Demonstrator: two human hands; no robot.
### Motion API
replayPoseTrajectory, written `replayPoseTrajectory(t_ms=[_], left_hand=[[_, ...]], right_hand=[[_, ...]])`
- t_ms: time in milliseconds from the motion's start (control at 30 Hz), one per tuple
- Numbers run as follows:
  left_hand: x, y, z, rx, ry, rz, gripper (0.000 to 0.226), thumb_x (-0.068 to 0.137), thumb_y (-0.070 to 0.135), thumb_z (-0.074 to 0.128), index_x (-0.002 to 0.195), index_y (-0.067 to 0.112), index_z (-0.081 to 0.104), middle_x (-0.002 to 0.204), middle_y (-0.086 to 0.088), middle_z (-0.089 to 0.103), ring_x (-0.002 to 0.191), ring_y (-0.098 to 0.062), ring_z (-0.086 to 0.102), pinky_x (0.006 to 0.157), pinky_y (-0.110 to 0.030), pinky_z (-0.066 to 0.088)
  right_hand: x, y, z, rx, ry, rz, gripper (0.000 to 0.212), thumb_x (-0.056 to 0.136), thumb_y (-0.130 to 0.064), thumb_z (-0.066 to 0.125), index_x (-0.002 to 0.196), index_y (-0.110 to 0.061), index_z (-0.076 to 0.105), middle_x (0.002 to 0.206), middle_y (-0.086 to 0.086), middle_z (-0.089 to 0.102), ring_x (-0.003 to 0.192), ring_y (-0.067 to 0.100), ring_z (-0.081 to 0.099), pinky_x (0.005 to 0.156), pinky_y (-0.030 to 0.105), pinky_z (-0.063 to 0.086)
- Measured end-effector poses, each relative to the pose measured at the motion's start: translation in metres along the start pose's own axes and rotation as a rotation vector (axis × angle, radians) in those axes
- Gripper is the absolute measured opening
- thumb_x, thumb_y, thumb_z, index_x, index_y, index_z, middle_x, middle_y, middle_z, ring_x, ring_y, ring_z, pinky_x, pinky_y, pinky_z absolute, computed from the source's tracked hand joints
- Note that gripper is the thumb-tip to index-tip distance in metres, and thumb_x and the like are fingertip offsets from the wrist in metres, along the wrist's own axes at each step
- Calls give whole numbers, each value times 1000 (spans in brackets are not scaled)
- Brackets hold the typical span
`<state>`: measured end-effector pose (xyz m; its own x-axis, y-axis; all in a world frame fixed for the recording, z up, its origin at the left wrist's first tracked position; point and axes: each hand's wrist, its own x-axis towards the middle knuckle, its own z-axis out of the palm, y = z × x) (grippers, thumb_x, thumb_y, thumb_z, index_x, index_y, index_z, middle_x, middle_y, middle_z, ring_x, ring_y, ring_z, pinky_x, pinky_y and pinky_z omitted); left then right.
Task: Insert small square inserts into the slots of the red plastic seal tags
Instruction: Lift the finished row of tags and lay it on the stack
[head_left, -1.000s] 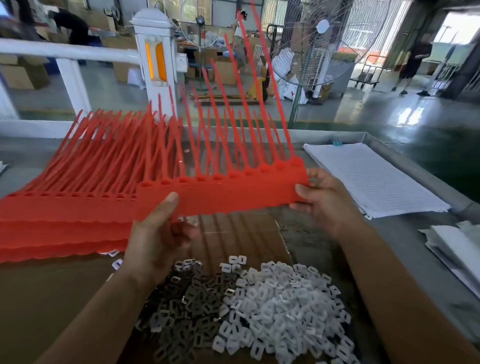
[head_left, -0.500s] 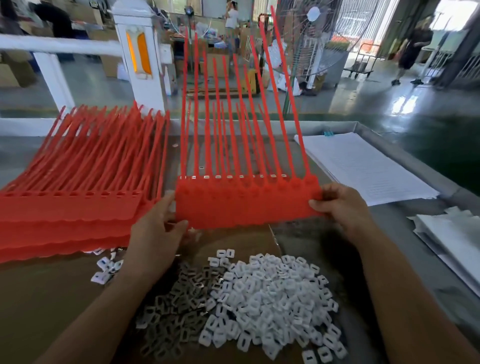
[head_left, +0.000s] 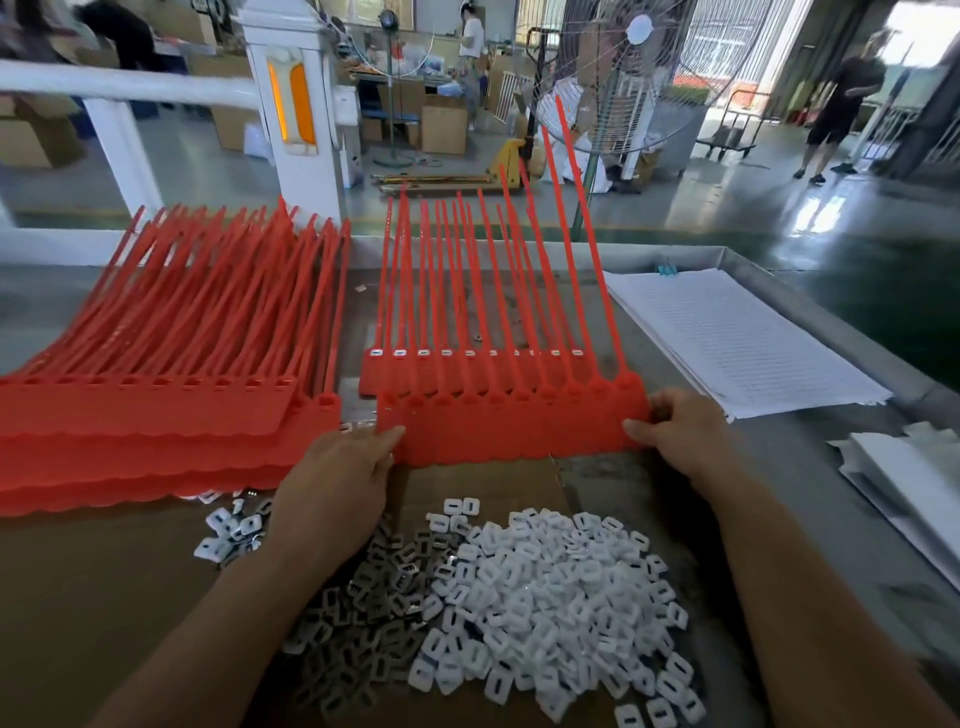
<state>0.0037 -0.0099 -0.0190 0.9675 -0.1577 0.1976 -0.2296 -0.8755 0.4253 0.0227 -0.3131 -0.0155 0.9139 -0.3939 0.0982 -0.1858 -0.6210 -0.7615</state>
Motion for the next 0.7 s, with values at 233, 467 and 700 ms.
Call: replayPoseTrajectory(t_ms=[233, 467, 700], left_hand=[[-2, 0, 4, 97, -31, 31, 43, 94, 19, 38, 136, 21, 41, 145, -3, 34, 130, -21, 31, 109, -29, 18], [-2, -3, -1, -14, 13, 31, 35, 93, 12, 42, 125, 14, 55, 139, -1, 42, 127, -18, 37, 107, -28, 24], [-5, -4, -1, 34, -10, 93, 36, 93, 34, 43, 128, 28, 52, 139, 11, 43, 125, -13, 33, 104, -24, 20]], right_hand=[[3, 2, 3, -69, -9, 19, 20, 75, -14, 73, 92, -10, 64, 82, 3, 62, 83, 21, 59, 80, 31, 44], [-2, -3, 1, -204, 10, 0, 37, 77, -19, 73, 110, -7, 63, 104, 9, 65, 99, 24, 59, 83, 25, 37], [-8, -12, -1, -241, 35, -51, 36, 79, -17, 70, 113, -7, 62, 109, 9, 65, 102, 22, 58, 81, 22, 35]])
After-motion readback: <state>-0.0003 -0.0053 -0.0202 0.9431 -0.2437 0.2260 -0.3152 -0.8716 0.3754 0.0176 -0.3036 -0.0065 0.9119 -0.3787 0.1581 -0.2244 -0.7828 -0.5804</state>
